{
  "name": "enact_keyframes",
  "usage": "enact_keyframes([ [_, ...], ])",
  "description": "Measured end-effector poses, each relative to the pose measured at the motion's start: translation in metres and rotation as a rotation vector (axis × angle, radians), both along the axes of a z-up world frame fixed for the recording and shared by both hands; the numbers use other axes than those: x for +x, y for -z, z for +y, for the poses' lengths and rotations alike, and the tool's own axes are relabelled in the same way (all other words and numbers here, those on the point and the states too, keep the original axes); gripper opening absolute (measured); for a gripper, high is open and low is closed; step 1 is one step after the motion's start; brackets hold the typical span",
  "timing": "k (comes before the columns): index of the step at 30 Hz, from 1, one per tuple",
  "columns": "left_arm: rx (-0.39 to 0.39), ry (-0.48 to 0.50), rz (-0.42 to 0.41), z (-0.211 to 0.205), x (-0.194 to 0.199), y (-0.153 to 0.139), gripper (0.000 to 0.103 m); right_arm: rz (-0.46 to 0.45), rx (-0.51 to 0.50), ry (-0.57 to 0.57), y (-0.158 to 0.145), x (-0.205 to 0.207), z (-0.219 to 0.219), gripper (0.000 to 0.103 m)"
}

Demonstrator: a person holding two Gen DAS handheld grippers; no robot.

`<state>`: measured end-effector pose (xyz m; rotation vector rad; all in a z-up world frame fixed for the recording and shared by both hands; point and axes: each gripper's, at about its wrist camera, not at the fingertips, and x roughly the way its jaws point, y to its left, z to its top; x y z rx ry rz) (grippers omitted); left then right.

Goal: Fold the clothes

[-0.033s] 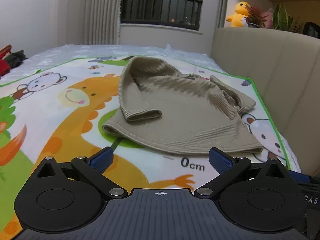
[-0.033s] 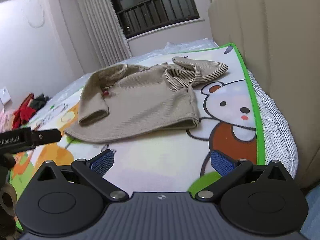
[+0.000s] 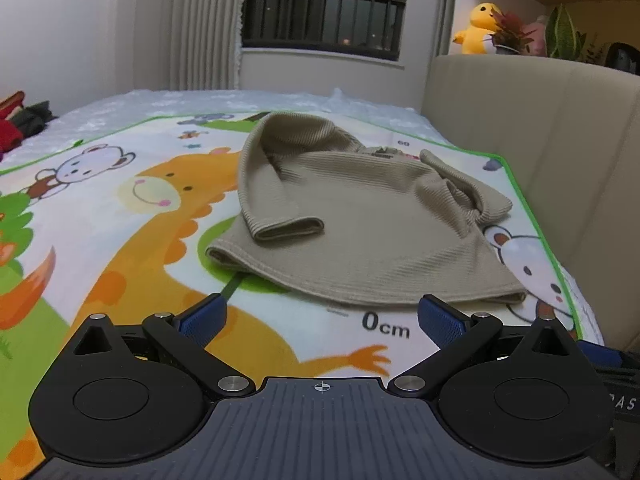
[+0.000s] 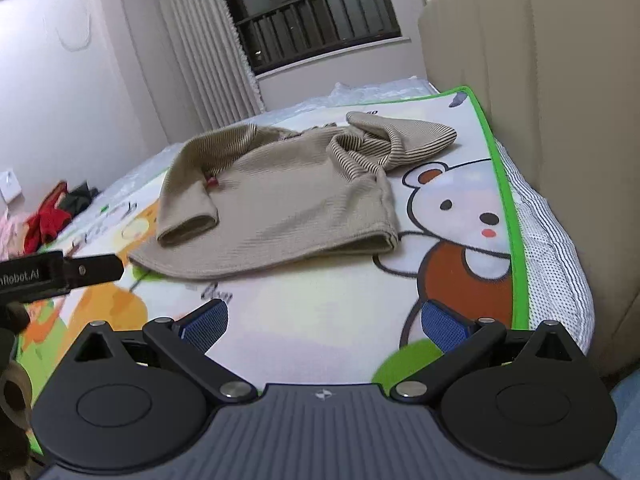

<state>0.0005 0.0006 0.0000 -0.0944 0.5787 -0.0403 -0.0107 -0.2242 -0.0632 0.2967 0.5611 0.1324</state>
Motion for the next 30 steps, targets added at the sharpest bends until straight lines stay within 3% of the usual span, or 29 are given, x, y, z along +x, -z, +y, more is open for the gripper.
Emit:
enact_keyframes([
  [3, -0.017, 0.013, 0.023, 0.002, 0.003, -0.001, 0.103, -0.001, 0.009, 0.005, -0.001, 0.000, -0.003, 0.103],
  [6, 0.000, 0.003, -0.033, -0.001, -0.018, 0.010, 0.103, -0.021, 0.006, 0.010, 0.000, -0.006, -0.004, 0.103],
  [10, 0.015, 0.003, 0.021, -0.003, -0.016, 0.012, 0.103, -0.024, -0.044, -0.003, 0.005, -0.016, 0.005, 0.103],
  [30, 0.014, 0.010, 0.050, -0.009, -0.017, 0.016, 0.103, -0.008, -0.093, -0.003, 0.001, -0.018, 0.006, 0.103],
])
